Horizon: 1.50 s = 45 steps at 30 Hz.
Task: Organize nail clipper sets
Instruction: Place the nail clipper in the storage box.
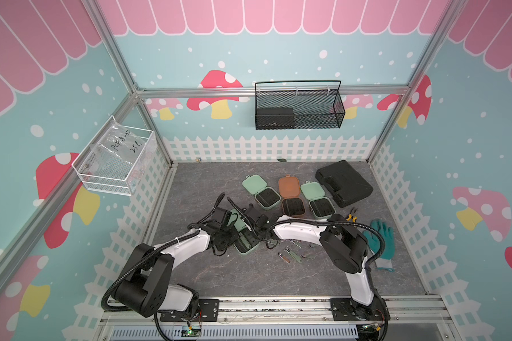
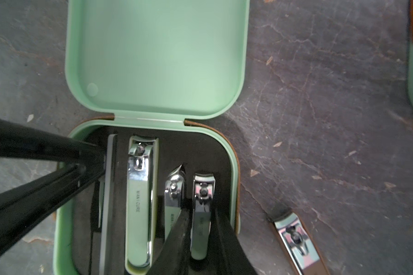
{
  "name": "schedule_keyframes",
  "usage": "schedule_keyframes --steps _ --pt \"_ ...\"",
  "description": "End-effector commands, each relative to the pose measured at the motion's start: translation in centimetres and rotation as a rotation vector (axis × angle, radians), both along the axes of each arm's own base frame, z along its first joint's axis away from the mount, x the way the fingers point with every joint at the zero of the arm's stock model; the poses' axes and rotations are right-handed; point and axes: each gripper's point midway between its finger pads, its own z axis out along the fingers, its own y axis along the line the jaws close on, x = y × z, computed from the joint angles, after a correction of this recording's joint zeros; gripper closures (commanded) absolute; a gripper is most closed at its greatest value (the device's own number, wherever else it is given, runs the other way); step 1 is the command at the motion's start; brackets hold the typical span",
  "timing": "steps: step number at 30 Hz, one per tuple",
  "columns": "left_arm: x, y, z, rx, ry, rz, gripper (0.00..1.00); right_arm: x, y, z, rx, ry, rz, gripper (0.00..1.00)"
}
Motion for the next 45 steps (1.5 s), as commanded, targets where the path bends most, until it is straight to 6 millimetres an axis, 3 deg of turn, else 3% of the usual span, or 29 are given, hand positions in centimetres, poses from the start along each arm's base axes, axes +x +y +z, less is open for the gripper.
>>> schedule_keyframes --steps 1,15,23,29,37,45 --pt "-1.4 1.1 -1.7 0.056 0.068 0.005 1.0 -1.7 -2.1 -1.8 -0.091 0.086 0.01 0.77" --pt "-1.3 0.8 -2.0 0.045 0.074 0.003 1.0 -0.8 -1.0 2.5 -0.001 0.013 0.02 0.77" --pt "-1.3 0.7 -2.1 0.041 0.075 0.001 1.0 0.3 2.0 4.9 0.168 -0.041 0.066 0.81" --pt "-1.3 0.7 -2.1 0.041 0.077 -0.001 1.0 1.6 3.3 4.4 0.2 -0.043 0.073 0.86" --pt "-1.4 0.7 -2.3 0.044 0.08 -0.002 1.0 2.8 2.5 2.2 0.173 -0.017 0.04 0.91" --pt "-1.3 0.7 -2.4 0.043 0.084 -0.004 1.0 2.7 2.2 0.6 0.158 0.012 0.031 0.93"
